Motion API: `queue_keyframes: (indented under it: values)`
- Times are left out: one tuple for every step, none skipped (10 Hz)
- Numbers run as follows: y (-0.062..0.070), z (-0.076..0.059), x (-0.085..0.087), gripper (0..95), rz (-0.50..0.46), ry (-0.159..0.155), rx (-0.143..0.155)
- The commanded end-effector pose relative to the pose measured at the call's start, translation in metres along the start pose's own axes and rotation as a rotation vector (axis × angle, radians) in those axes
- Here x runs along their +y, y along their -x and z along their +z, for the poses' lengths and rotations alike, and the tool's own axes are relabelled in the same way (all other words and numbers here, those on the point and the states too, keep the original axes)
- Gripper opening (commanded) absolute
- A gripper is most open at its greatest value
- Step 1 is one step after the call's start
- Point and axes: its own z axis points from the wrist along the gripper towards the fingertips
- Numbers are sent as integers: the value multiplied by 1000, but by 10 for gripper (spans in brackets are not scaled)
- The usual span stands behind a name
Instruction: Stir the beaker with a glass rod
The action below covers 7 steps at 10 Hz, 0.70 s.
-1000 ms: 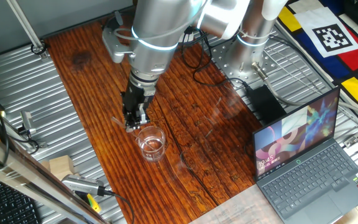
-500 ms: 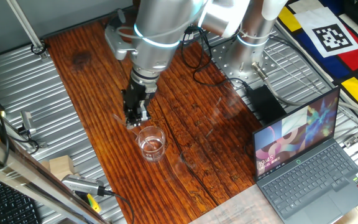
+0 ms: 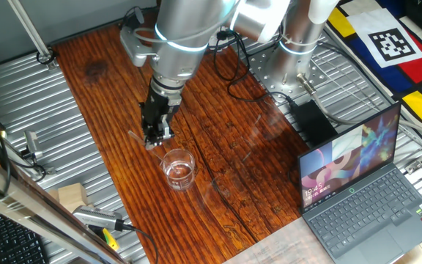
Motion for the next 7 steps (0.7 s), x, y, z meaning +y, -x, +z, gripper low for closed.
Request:
queue_keyframes:
  values:
    - [3, 0, 4, 0, 8, 0, 3]
    - [5, 0, 6, 0, 10, 0, 3]
    - [4, 0, 8, 0, 12, -1, 3]
    - [3, 1, 11, 0, 23, -2, 3]
    - [2, 2, 14, 0, 32, -2, 3]
    - [1, 3, 17, 0, 37, -3, 3]
    - [1, 2, 20, 0, 46, -4, 4]
